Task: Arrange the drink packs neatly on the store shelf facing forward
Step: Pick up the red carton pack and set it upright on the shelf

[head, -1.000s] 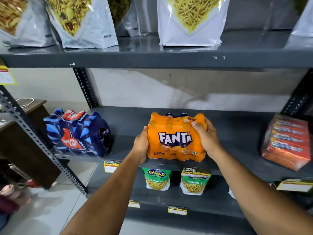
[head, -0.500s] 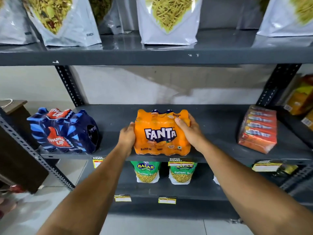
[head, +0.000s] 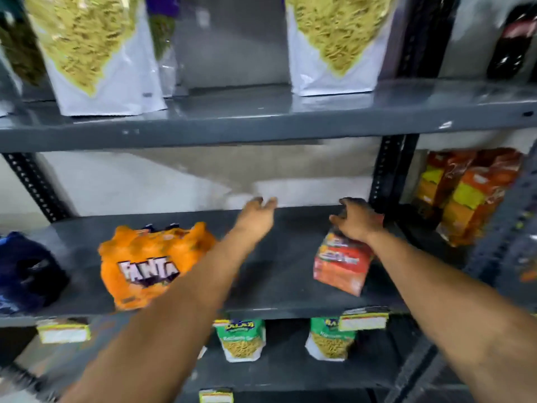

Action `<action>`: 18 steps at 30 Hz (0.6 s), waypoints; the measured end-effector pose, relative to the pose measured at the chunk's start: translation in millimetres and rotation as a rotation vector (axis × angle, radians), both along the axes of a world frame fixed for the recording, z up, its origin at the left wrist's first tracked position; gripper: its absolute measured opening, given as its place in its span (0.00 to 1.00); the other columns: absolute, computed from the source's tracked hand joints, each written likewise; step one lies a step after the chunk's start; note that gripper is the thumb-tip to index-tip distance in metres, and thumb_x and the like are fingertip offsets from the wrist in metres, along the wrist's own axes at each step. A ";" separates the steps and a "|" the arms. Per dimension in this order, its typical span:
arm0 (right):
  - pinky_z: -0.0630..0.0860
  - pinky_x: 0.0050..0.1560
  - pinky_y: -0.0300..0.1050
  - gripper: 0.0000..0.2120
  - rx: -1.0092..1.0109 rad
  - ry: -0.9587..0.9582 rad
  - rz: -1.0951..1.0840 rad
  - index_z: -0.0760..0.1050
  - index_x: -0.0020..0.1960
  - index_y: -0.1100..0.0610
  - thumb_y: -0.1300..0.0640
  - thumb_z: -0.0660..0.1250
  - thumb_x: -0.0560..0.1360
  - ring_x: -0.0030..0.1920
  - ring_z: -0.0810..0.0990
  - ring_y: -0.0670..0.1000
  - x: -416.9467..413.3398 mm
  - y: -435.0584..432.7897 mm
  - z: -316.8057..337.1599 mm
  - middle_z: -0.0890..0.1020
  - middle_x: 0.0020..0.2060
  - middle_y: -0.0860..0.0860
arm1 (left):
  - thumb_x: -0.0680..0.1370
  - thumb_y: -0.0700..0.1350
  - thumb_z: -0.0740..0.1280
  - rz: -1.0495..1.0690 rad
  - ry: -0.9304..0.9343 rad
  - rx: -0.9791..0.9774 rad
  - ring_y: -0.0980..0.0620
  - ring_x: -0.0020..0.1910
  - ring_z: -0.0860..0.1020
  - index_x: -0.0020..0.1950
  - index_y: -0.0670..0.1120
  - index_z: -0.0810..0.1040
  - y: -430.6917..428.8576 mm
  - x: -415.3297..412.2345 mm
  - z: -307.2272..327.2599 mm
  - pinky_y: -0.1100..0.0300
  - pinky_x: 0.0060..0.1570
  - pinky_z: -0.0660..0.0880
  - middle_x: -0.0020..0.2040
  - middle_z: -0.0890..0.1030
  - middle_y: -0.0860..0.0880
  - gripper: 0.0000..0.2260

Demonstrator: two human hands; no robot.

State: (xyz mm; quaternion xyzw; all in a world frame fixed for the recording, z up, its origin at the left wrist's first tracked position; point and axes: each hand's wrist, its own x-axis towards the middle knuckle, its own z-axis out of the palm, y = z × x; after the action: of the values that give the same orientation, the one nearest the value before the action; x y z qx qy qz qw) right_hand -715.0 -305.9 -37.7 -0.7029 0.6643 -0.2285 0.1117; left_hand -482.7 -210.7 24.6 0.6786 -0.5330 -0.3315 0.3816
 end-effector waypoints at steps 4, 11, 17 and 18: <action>0.74 0.62 0.54 0.27 0.107 0.090 -0.023 0.71 0.65 0.60 0.41 0.63 0.76 0.62 0.77 0.62 -57.9 -29.9 -2.7 0.78 0.64 0.61 | 0.80 0.44 0.65 0.006 0.384 0.291 0.51 0.39 0.82 0.52 0.39 0.86 9.2 -103.5 -52.0 0.67 0.32 0.77 0.46 0.85 0.46 0.13; 0.71 0.49 0.47 0.26 0.333 0.133 0.054 0.73 0.56 0.58 0.36 0.54 0.78 0.48 0.78 0.58 -69.1 -65.1 2.3 0.79 0.56 0.60 | 0.78 0.40 0.66 0.192 0.428 0.374 0.40 0.61 0.81 0.66 0.36 0.76 4.2 -158.1 -83.5 0.63 0.40 0.80 0.64 0.81 0.37 0.17; 0.71 0.40 0.42 0.24 0.415 -0.093 0.074 0.73 0.42 0.58 0.36 0.57 0.78 0.32 0.82 0.52 -56.9 -74.9 2.4 0.85 0.38 0.55 | 0.74 0.48 0.67 0.377 0.447 0.353 0.42 0.53 0.83 0.59 0.42 0.81 11.2 -169.6 -98.4 0.47 0.57 0.80 0.55 0.85 0.42 0.16; 0.73 0.37 0.43 0.26 0.432 -0.164 0.053 0.75 0.42 0.58 0.34 0.59 0.76 0.28 0.83 0.52 -53.2 -75.6 2.2 0.85 0.31 0.54 | 0.74 0.47 0.67 0.395 0.465 0.346 0.42 0.52 0.83 0.58 0.43 0.81 13.2 -172.4 -98.1 0.47 0.56 0.80 0.55 0.85 0.42 0.15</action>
State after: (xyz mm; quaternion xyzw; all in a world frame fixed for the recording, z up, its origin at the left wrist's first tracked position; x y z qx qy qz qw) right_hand -768.2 -381.5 -35.5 -0.6589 0.6678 -0.1345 0.3191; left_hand -655.2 -197.5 -73.5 0.7296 -0.2262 -0.4823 0.4288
